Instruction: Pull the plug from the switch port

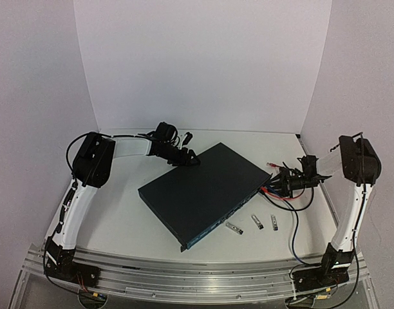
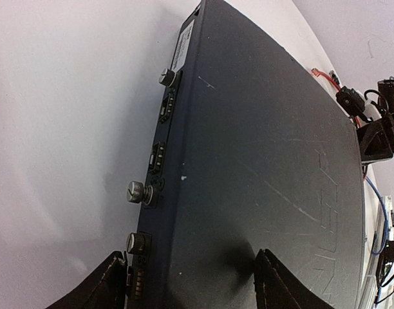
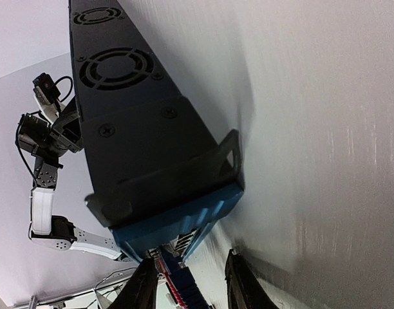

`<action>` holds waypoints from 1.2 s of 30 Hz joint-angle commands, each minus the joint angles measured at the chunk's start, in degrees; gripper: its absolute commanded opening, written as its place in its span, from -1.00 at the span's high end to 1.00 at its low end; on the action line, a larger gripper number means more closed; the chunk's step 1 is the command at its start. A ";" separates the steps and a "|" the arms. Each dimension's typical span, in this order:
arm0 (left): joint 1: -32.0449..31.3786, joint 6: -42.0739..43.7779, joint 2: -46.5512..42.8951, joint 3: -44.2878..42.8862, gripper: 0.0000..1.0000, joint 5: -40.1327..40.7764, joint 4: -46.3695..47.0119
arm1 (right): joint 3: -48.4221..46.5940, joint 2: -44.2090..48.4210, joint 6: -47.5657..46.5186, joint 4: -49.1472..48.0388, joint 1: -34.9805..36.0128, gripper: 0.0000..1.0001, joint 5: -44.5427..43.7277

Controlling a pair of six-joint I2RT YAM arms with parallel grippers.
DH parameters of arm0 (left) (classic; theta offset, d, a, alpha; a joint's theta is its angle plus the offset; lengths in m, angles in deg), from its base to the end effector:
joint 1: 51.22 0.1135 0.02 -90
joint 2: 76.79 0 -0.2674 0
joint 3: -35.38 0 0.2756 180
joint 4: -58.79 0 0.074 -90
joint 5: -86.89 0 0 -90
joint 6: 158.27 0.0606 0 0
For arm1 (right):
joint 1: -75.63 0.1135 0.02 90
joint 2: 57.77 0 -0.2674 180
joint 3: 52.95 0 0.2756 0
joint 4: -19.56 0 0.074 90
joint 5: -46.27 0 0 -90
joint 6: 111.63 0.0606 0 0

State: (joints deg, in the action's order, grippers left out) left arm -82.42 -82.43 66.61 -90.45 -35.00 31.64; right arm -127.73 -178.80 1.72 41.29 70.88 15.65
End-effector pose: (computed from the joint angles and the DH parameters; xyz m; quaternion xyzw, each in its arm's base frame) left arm 0.4851 -0.3312 0.1015 0.2361 0.8620 -0.3767 0.2437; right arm 0.3907 0.0199 0.0463 0.1153 0.8502 0.5066 0.0852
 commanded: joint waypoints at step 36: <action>-1.15 -0.87 5.68 -1.03 -0.30 7.33 -7.87 | 2.14 -2.33 5.39 -4.77 0.11 1.00 -1.01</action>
State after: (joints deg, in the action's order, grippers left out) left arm -82.61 -83.70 67.31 -91.95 -34.27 30.66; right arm -126.92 -179.70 4.63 35.79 70.55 19.83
